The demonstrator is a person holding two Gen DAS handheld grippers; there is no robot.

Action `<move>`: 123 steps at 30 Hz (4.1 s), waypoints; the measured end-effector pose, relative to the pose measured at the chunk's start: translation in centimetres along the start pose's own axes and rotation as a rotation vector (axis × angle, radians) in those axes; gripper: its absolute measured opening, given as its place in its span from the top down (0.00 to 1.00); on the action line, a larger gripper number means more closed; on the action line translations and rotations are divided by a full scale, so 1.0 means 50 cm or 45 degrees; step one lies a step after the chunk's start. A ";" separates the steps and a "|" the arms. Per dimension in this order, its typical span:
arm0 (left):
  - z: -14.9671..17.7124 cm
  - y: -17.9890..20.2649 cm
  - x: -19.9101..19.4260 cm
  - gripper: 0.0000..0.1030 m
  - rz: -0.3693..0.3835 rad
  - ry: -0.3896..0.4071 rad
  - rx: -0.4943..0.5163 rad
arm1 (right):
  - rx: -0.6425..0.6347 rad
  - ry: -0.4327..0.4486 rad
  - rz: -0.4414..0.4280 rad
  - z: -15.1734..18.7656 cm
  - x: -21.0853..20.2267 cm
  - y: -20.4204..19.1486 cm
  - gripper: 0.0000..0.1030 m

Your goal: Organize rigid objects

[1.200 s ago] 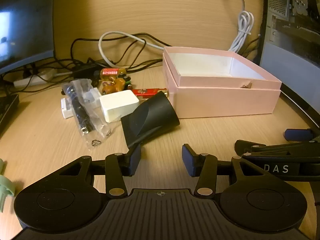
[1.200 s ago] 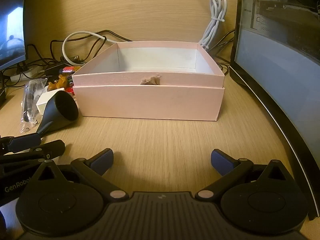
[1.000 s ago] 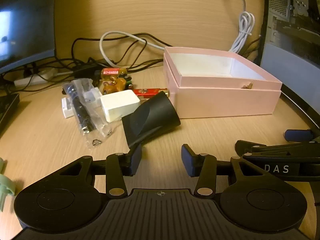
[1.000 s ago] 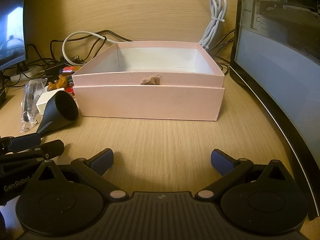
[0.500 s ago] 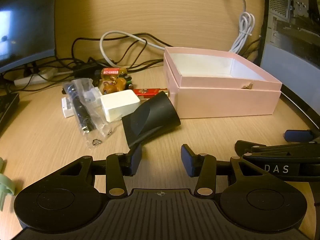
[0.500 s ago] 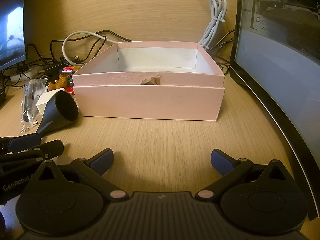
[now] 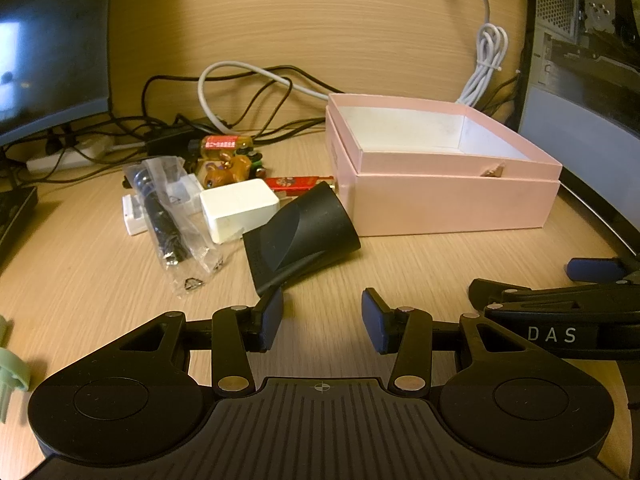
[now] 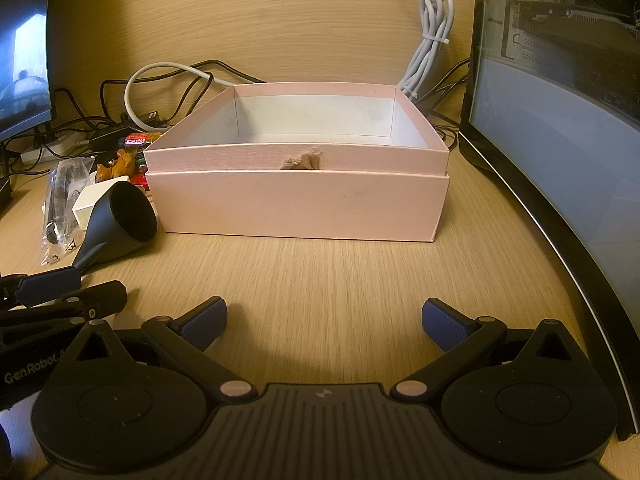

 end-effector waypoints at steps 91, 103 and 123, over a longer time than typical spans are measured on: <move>-0.162 -0.047 -0.021 0.55 0.248 -0.072 0.489 | -0.063 -0.159 -0.086 0.017 -0.054 -0.004 0.00; -0.121 -0.032 0.001 0.53 0.596 -0.393 0.486 | -0.129 -0.114 -0.158 0.038 -0.081 0.005 0.00; -0.148 -0.016 0.098 0.49 0.206 -0.331 0.252 | -0.115 -0.101 -0.148 0.040 -0.082 0.005 0.00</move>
Point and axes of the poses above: each gripper's, at about its wrist camera, not at the fingertips, and x roughly the way its jaws point, y to its right, z to its underside, the point moved 1 cm from there along x, roughly the way its jaws point, and after that the axes turned 1 degree about -x, right-handed, at the moved point
